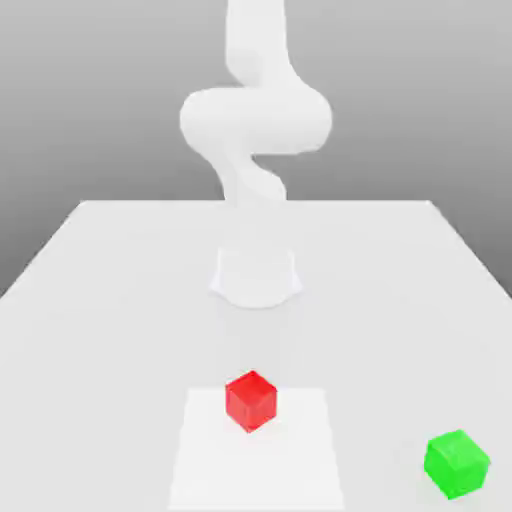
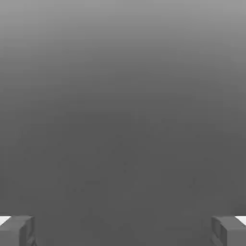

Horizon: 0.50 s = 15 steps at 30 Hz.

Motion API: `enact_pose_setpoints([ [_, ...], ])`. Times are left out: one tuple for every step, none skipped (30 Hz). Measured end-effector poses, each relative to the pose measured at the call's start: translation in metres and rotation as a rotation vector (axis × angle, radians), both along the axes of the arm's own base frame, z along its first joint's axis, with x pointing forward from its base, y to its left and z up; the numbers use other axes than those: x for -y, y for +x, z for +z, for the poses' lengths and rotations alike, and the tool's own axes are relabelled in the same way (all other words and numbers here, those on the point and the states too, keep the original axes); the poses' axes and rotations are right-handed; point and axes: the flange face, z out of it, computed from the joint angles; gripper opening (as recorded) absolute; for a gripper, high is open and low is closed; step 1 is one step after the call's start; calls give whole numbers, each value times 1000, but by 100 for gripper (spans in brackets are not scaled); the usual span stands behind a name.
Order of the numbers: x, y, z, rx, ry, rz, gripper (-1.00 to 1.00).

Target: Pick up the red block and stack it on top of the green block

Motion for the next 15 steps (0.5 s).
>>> enact_pose_setpoints([
  [2, 12, -25, -38, -15, 28, 0],
  [3, 23, -49, -75, -30, 57, 0],
  [4, 32, -74, -111, -45, 85, 0],
  [4, 39, -99, -147, -59, 114, 0],
  [4, 45, -124, -183, -73, 144, 0],
  [4, 49, -149, -218, -87, 174, 0],
  [4, 52, -174, -254, -101, 205, 0],
  [4, 53, -199, -290, -115, 236, 0],
  [3, 53, -224, -326, -129, 269, 0],
  [2, 52, -249, -362, -142, 302, 0],
  [2, 49, -275, -399, -156, 336, 0],
  [1, 44, -300, -437, -170, 372, 0],
  [1, 38, -325, -476, -183, 409, 0],
  [0, 30, -351, -515, -197, 448, 0],
  [0, 20, -376, -557, -211, 489, 0],
])
